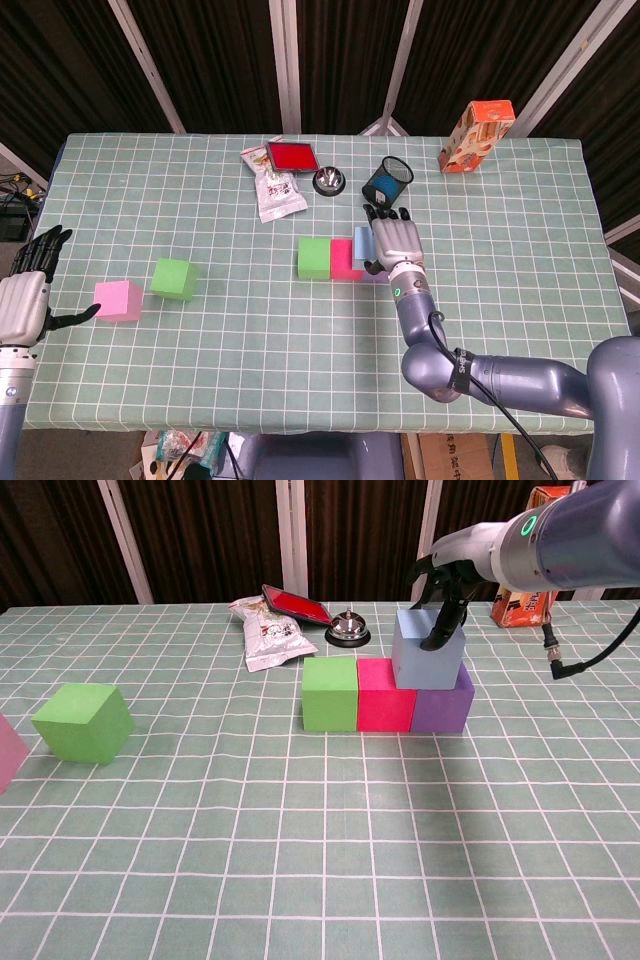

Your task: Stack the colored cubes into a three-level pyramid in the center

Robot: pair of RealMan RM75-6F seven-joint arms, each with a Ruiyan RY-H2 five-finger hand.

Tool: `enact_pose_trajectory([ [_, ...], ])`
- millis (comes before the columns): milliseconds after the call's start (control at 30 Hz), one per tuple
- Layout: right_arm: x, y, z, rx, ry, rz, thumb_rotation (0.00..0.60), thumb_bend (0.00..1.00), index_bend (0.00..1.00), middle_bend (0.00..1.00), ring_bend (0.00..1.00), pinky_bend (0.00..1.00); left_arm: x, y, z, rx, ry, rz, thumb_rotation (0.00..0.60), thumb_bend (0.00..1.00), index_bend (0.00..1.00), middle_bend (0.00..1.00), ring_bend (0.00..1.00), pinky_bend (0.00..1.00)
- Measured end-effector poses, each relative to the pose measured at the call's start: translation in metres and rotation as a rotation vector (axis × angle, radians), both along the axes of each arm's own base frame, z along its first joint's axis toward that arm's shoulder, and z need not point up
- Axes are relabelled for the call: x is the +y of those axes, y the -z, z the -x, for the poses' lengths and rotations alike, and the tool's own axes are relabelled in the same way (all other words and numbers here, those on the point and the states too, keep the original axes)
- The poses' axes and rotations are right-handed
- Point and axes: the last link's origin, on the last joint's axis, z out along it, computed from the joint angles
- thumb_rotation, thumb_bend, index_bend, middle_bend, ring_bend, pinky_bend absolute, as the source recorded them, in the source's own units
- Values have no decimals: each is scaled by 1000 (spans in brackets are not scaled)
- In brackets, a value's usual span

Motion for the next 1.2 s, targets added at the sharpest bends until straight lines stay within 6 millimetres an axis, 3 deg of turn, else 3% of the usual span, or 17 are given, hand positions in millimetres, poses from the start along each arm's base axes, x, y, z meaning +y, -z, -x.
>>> enact_pose_trajectory([
  [167, 5, -1, -3, -5, -12, -5, 600, 305, 0, 77, 16, 0, 0, 0, 0, 0, 3, -1, 600, 52, 0, 0, 0, 0],
  [400, 15, -6, -10, -5, -45, 0, 600, 305, 0, 56, 0, 0, -1, -1, -1, 7, 6, -4, 600, 52, 0, 0, 0, 0],
  [667, 25, -36, -9, -16, -87, 76, 600, 305, 0, 55, 0, 0, -3, -1, -2, 7, 14, -2, 600, 52, 0, 0, 0, 0],
  [867, 31, -74, 20, -21, -61, 191, 600, 305, 0, 54, 0, 0, -4, 0, -2, 13, 14, -1, 600, 52, 0, 0, 0, 0],
  [1200, 62, -124, 100, -47, 39, 355, 600, 305, 0, 32, 0, 0, -5, 3, -2, 25, 14, 1, 600, 52, 0, 0, 0, 0],
])
